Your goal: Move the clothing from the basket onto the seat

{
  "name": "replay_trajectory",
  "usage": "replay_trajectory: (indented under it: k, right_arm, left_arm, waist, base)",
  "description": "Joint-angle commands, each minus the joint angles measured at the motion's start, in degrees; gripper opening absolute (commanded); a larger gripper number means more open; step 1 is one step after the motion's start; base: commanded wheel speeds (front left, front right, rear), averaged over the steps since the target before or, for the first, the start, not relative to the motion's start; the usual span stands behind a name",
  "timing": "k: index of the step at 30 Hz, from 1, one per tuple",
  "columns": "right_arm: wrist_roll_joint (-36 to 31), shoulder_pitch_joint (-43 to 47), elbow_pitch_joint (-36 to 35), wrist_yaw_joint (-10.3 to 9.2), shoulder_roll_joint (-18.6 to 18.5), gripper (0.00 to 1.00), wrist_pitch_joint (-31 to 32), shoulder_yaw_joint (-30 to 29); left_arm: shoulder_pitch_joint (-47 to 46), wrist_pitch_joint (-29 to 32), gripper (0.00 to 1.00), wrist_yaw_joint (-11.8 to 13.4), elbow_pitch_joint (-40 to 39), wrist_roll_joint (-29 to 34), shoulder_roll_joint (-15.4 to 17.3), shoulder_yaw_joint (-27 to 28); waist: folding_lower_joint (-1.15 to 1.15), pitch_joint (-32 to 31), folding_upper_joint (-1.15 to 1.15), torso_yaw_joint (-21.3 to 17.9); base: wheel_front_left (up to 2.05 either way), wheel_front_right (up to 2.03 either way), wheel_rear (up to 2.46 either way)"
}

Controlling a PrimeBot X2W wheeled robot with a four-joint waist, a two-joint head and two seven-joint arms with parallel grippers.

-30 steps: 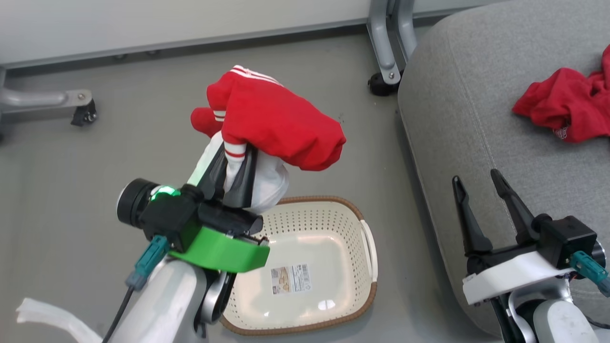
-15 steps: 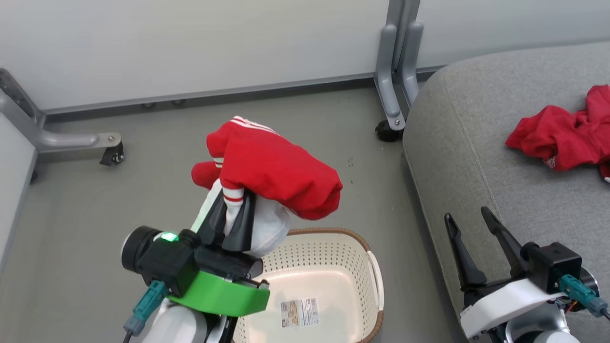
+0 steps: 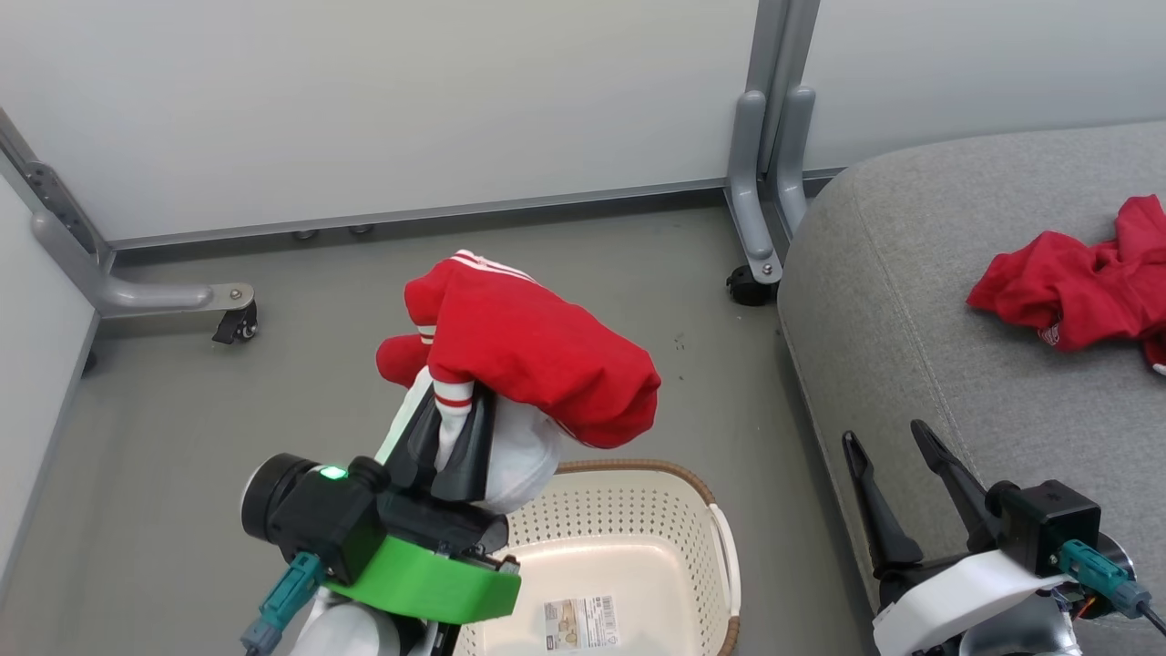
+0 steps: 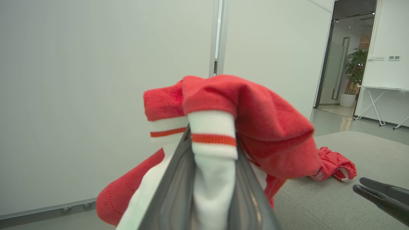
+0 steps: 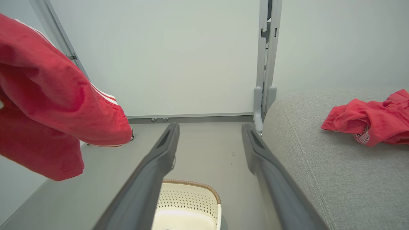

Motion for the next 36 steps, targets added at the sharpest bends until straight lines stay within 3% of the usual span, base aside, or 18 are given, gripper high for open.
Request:
replay_trajectory:
  k: [1, 13, 27, 36]
  right_arm:
    - [0.07, 0.6, -0.31, -0.06, -0.25, 1.0, 0.17, 0.22]
    - [1.98, -2.08, 0.29, -0.06, -2.61, 1.0, 0.78, 5.61]
    - [8.63, -19.05, 5.67, -0.06, -10.41, 1.0, -0.61, 25.11]
    - [12.32, -30.05, 9.91, -0.05, -12.54, 1.0, -2.82, 35.28]
  left_arm:
    - [0.61, -0.06, 0.0, 0.3, -0.3, -0.25, 0.41, 0.11]
    - [0.4, 0.04, 0.0, 0.61, -0.84, -0.5, 0.66, -0.03]
    - [-2.43, 0.19, 0.0, -0.02, -1.13, 0.19, 0.25, -1.17]
    - [-2.93, 0.12, 0.0, -0.24, -0.59, -0.1, 0.24, -1.5]
  waist:
    - [0.0, 0.0, 0.0, 0.02]
    - [0.0, 0.35, 0.0, 0.33]
    - [0.0, 3.66, 0.0, 1.74]
    - [0.0, 4.14, 0.0, 2.91]
  base:
    - [0.0, 0.0, 0.0]
    - [0.0, 0.0, 0.0]
    - [0.0, 0.0, 0.0]
    - [0.0, 0.0, 0.0]
